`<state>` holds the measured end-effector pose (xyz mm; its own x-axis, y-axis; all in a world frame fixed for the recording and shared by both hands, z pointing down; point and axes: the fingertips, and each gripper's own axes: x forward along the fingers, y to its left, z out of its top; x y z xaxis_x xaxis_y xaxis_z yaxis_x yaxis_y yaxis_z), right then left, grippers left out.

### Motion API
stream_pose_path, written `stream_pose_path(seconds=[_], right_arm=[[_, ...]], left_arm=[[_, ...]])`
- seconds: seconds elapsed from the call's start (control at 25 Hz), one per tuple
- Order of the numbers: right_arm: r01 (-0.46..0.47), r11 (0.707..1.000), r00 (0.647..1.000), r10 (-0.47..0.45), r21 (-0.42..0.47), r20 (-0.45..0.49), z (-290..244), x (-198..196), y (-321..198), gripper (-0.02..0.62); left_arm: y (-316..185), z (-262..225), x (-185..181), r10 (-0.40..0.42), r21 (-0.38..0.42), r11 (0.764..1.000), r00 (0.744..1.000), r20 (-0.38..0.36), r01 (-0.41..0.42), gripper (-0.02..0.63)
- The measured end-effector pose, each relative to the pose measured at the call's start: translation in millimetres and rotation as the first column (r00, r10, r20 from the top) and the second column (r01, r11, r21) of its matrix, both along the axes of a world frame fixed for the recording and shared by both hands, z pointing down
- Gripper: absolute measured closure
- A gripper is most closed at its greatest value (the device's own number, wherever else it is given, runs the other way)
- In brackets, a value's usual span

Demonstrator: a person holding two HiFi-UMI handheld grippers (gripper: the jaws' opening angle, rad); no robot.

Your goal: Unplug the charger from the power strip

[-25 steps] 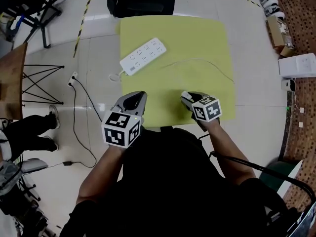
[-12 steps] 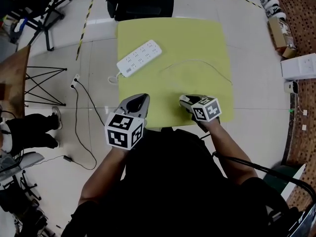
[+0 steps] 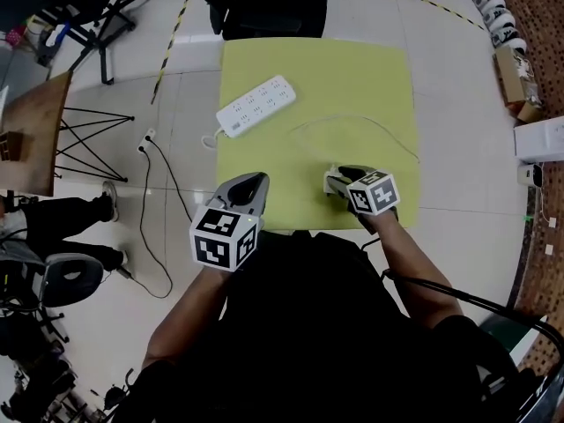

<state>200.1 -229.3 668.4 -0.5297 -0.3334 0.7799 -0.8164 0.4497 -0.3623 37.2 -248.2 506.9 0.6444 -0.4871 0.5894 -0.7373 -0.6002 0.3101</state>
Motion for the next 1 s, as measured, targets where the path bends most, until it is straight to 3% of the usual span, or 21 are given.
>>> stream_pose_path(seconds=[0.36,0.68,1.0], right_arm=[[-0.02,0.997,1.0,0.02,0.072,0.006,-10.8,25.5,-8.6,0.45],[0.032,0.976,0.995,-0.052,0.217,0.085,-41.0,-7.5,-4.8,0.594],[0.043,0.959,0.992,-0.074,0.279,0.103,-63.7,-23.9,4.8,0.594]], left_arm=[[13.0,-4.9,12.4,-0.046,0.017,0.999,0.999,0.019,0.046,0.598],[36.4,-8.7,5.6,-0.098,0.019,0.995,0.994,0.047,0.097,0.6],[49.0,-22.3,-3.0,-0.102,0.055,0.993,0.994,0.036,0.1,0.598]])
